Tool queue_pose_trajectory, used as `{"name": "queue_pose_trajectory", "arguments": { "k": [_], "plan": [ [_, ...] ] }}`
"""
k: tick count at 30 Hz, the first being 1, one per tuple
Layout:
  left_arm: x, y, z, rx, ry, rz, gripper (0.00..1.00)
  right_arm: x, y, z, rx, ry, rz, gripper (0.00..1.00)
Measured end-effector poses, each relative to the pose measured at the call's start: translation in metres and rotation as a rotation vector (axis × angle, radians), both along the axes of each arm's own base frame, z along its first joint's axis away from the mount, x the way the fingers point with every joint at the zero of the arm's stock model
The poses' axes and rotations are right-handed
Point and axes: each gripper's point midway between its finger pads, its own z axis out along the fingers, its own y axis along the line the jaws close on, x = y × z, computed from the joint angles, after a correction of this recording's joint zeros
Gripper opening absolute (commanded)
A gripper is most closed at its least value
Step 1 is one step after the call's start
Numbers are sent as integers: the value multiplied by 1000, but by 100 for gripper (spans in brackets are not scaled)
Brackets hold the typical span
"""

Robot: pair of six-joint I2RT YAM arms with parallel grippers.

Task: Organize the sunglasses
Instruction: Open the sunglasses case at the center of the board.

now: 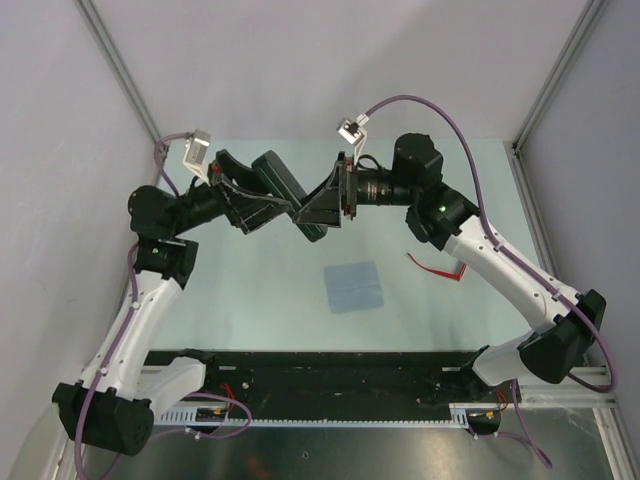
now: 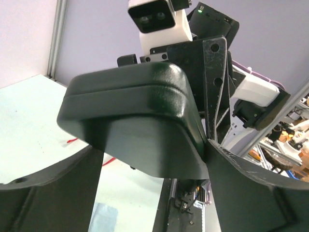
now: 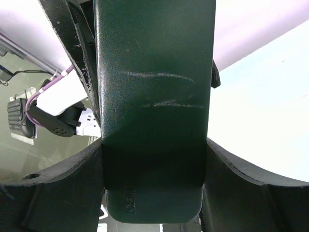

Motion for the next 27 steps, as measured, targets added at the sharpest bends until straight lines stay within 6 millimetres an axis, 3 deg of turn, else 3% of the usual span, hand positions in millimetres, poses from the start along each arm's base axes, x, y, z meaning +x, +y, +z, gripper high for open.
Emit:
{"name": "queue_pose_trajectory", "arguments": {
  "k": [5, 11, 16, 21, 27],
  "plan": [
    [-10, 0, 8, -2, -31, -34, 69, -6, -1, 10, 35, -33, 41, 36],
    [-28, 0, 25, 10, -123, -82, 66, -21, -7, 28, 84, -66, 105, 33],
    [-42, 0, 33, 33, -196, -123, 66, -33, -10, 38, 116, -86, 156, 11],
    [-50, 1, 32, 59, -242, -156, 69, -40, -12, 39, 122, -91, 193, 0],
    [-58, 1, 27, 91, -283, -195, 69, -45, -15, 38, 119, -95, 218, 0]
  ]
}}
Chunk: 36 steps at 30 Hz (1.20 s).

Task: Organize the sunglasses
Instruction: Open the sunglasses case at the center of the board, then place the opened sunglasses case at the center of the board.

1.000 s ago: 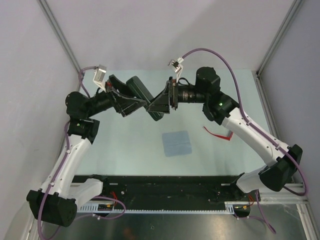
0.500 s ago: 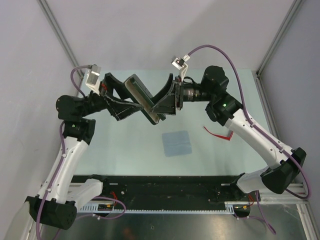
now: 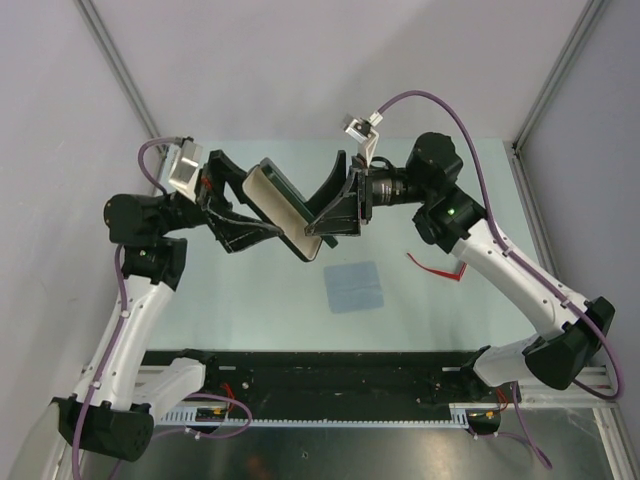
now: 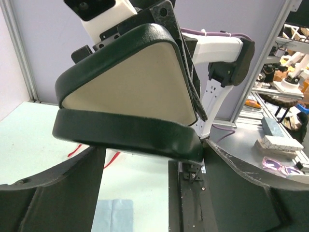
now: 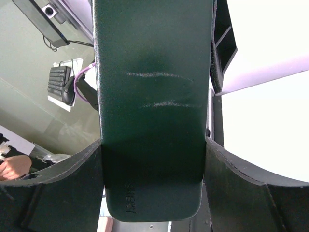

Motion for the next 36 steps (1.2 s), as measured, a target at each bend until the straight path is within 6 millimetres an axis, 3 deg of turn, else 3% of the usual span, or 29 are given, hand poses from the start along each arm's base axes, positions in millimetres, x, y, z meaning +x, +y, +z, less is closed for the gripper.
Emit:
{"name": "queue_pose_trajectory", "arguments": {
  "k": [10, 13, 15, 18, 28, 32, 36],
  "plan": [
    [-16, 0, -19, 98, -112, -126, 74, -11, -10, 9, 5, 12, 29, 0],
    [-14, 0, -24, 115, -113, -149, 82, -12, -10, 9, 6, 16, 22, 0],
    [-12, -1, -26, 118, -110, -152, 99, -11, -9, 8, -1, 25, 15, 0],
    [-4, -1, -29, 117, -95, -142, 100, -7, -9, 6, -9, 38, -4, 0],
    [49, 20, -20, 45, 5, 90, 100, 28, -19, -11, -73, 60, -193, 0],
    [83, 52, -18, 10, 58, 260, 100, 52, -24, -28, -127, 75, -300, 0],
    [133, 109, -36, -87, 223, 520, 100, 84, -25, -51, -181, 80, -392, 0]
  ]
}}
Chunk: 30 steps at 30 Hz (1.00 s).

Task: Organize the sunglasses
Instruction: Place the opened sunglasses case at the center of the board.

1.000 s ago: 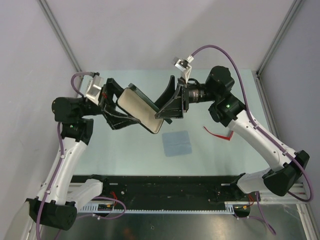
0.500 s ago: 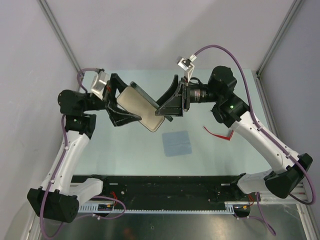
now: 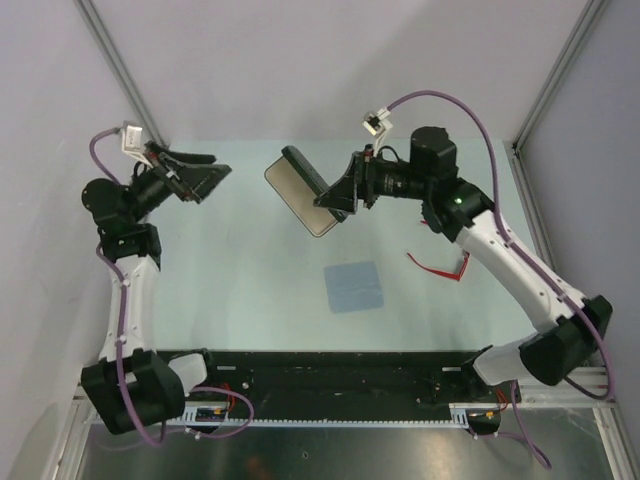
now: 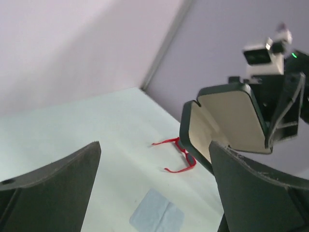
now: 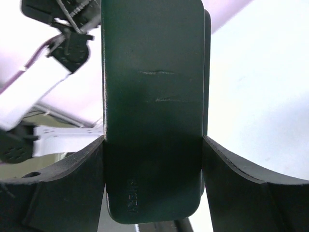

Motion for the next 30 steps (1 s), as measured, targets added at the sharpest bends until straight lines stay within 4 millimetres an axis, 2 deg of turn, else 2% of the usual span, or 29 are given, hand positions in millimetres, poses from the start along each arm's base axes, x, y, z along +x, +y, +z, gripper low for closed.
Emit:
{"name": "queue_pose_trajectory", "arguments": {
  "k": [3, 6, 8, 13, 15, 16, 19, 22, 25, 26, 30],
  "plan": [
    [29, 32, -32, -108, 159, 132, 100, 27, 8, -37, -76, 25, -35, 0],
    [39, 42, -62, -192, 282, 216, 100, 45, 25, -86, -156, 84, -8, 0],
    [39, 48, -76, -231, 338, 281, 100, 51, 38, -127, -212, 139, 36, 0],
    [29, 55, -91, -274, 420, 389, 100, 42, 70, -232, -368, 283, 179, 0],
    [24, 59, -108, -280, 474, 442, 100, 33, 83, -267, -421, 336, 234, 0],
    [22, 60, -115, -278, 496, 459, 100, 32, 86, -278, -437, 350, 248, 0],
    [16, 62, -142, -275, 579, 501, 100, 24, 103, -303, -469, 377, 310, 0],
    [13, 62, -157, -271, 633, 511, 100, 24, 117, -312, -479, 368, 363, 1],
    [11, 62, -162, -266, 652, 513, 100, 28, 127, -314, -479, 341, 414, 10],
    [11, 62, -163, -261, 653, 513, 100, 29, 128, -316, -485, 338, 425, 17],
    [11, 62, -166, -251, 658, 511, 100, 31, 129, -324, -506, 331, 461, 31]
  ]
}}
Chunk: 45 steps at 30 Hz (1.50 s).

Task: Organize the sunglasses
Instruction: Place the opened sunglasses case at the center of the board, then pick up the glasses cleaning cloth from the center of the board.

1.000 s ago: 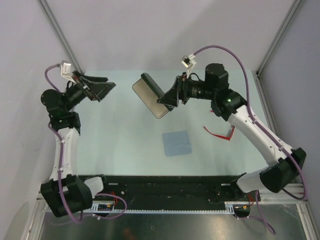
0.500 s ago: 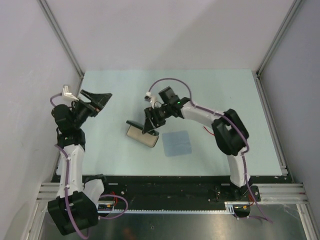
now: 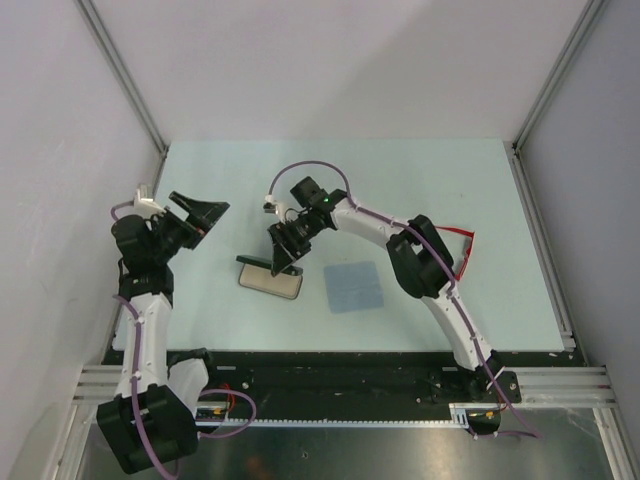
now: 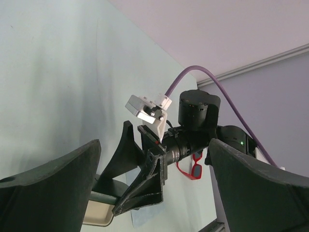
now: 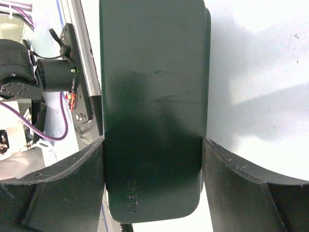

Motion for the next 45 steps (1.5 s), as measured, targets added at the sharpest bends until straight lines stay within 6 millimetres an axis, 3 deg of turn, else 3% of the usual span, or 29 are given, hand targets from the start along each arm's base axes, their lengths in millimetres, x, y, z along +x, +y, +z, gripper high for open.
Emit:
{"name": "queue_pose_trajectory", "arguments": {
  "k": [4, 8, 11, 19, 35, 40, 45],
  "plan": [
    [1, 0, -2, 1, 7, -3, 100, 2, -1, -5, -5, -1, 19, 41],
    [2, 0, -5, -2, 16, -4, 100, 3, -3, -9, -17, -13, 32, 64],
    [2, 0, -6, -3, 20, -5, 100, 3, -4, -10, -19, -27, 41, 71],
    [2, -1, -6, -2, 19, -6, 100, 6, -8, -15, -62, -47, 26, 81],
    [1, -7, -7, 13, 14, -32, 100, 32, -20, -26, -171, -148, -61, 100],
    [0, -29, 1, 55, -9, -117, 100, 51, -22, 7, -144, -181, -161, 100],
    [5, -53, 32, 99, -86, -211, 100, 83, -50, 79, -45, -248, -345, 100]
  ]
}}
